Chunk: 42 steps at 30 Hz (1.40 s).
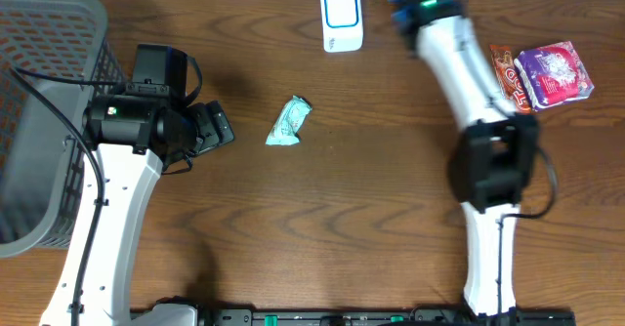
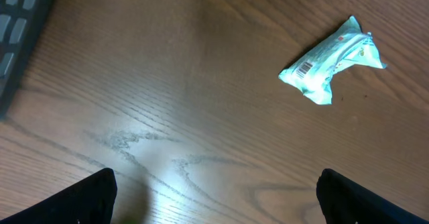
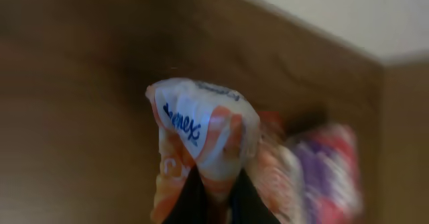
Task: Scan the item barcode
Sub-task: 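Carry the Kleenex pack right and set it beside the snack bar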
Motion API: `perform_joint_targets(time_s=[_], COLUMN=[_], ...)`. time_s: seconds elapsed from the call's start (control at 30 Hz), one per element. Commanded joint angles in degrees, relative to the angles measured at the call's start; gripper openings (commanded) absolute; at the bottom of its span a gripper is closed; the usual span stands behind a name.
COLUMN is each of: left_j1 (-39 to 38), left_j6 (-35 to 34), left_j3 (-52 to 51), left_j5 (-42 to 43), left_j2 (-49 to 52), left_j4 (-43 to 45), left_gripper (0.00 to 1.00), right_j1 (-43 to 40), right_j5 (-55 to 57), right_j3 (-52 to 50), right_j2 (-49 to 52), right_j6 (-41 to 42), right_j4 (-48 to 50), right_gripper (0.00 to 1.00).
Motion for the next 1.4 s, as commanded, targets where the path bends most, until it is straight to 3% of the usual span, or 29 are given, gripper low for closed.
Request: perform_joint_targets(time_s=[0.0, 0.23, 0.4, 0.47, 0.57, 0.67, 0.9, 0.93, 0.97, 1.0, 1.2, 1.37], left_j1=[0.3, 0.3, 0.3, 0.3, 0.3, 0.3, 0.3, 0.3, 0.3, 0.3, 0.3, 0.3], left_j6=[0.3, 0.3, 0.3, 0.3, 0.3, 0.3, 0.3, 0.3, 0.3, 0.3, 0.3, 0.3], left_j3=[-0.1, -0.1, -0.1, -0.1, -0.1, -0.1, -0.1, -0.1, -0.1, -0.1, -0.1, -0.1], left_j5=[-0.7, -0.7, -0.7, -0.7, -0.7, -0.7, -0.7, -0.7, -0.7, -0.7, -0.7, -0.7], left_j2=[-0.3, -0.3, -0.3, -0.3, -0.3, -0.3, -0.3, -0.3, -0.3, -0.3, -0.3, -0.3], left_j4=[-0.1, -0.2, -0.2, -0.2, -0.2, -0.2, -0.1, -0.2, -0.2, -0.2, -0.2, -0.2], left_gripper=[0.95, 0.95, 0.95, 0.95, 0.95, 0.95, 0.95, 0.95, 0.95, 0.95, 0.95, 0.95], right_j1=[-5.9, -15.4, -19.5, -20.7, -22.2, -22.9, -21.8, -21.5, -21.1, -20.8, -18.0, -14.8], right_j5=[1.0, -12.3, -13.5, -13.6, -13.1, -11.3, -11.4, -11.5, -11.6, -11.9, -21.2, -48.0], right_j3=[0.6, -2.4, -7.3, -9.0, -10.0, -9.8, -9.8, -9.8, -9.8, -9.8, -9.8, -9.8], right_j2=[-2.3, -2.2, -2.2, -2.2, -2.2, -2.7, -7.0, -8.1, -9.1, -10.2, -16.6, -18.9], right_j6=[-3.3, -3.2, -3.2, -3.0, -1.2, 2.7, 3.1, 3.2, 3.3, 3.4, 3.5, 3.5], right_j4=[-4.7, -8.0, -6.9, -5.9, -5.6, -5.8, -5.6, -5.4, -5.4, -5.3, -6.4, -10.1], right_gripper=[0.01, 0.01, 0.02, 0.1, 0.4, 0.42, 0.48, 0.56, 0.76, 0.86, 0.92, 0.94])
